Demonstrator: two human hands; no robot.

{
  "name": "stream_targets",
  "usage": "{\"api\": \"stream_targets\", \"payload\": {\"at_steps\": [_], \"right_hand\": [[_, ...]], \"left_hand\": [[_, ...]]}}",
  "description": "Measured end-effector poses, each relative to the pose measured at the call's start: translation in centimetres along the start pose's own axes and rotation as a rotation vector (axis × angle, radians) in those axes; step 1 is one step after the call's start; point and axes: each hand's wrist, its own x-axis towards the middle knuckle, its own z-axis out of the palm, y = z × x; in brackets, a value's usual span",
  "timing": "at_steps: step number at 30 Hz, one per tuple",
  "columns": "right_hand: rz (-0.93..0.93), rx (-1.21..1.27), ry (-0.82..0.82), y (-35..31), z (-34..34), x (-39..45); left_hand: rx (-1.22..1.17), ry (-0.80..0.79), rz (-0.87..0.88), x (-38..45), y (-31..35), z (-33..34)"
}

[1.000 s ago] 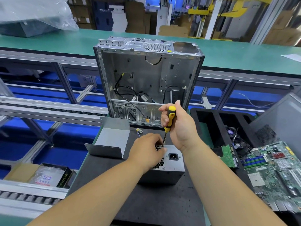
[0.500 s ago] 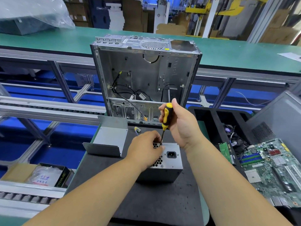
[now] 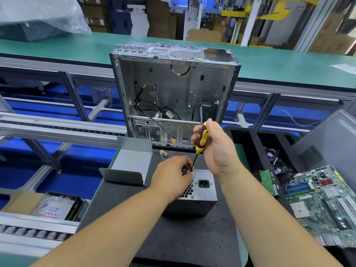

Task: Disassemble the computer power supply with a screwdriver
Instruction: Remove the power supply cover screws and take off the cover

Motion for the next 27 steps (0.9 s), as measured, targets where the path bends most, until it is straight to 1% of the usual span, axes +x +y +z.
{"api": "stream_targets", "payload": {"at_steps": [3,7,13,15,17,21,27], "right_hand": [[0.027,0.019,0.011,-0.2,-0.2,-0.1],[0.072,0.084,-0.029,-0.4,0.0,-0.2],[0.057,0.102,-0.022,-0.1,0.7,0.0],[0.062,0.113,-0.047,-0.1,0.7,0.0],[0.043,0.073,-0.075,-0.1,0.6,0.0],[0.023,-0.019,-0.07,-0.2,0.3,0.0],[0.088,-0.1,0.008,-1.1,0.2,0.1]], "left_hand": [[0.001,-0.003,-0.005,0.1,0.0,0.0],[0.005,-0.005,-0.015,0.2,0.1,0.0],[0.005,-0.005,-0.011,0.2,0.2,0.0],[-0.001,-0.004,-0.013,0.2,0.1,0.0],[-0.001,0.0,-0.016,0.2,0.1,0.1],[-0.006,-0.001,-0.019,0.3,0.0,0.1],[0.004,-0.006,-0.024,0.4,0.1,0.0]]}}
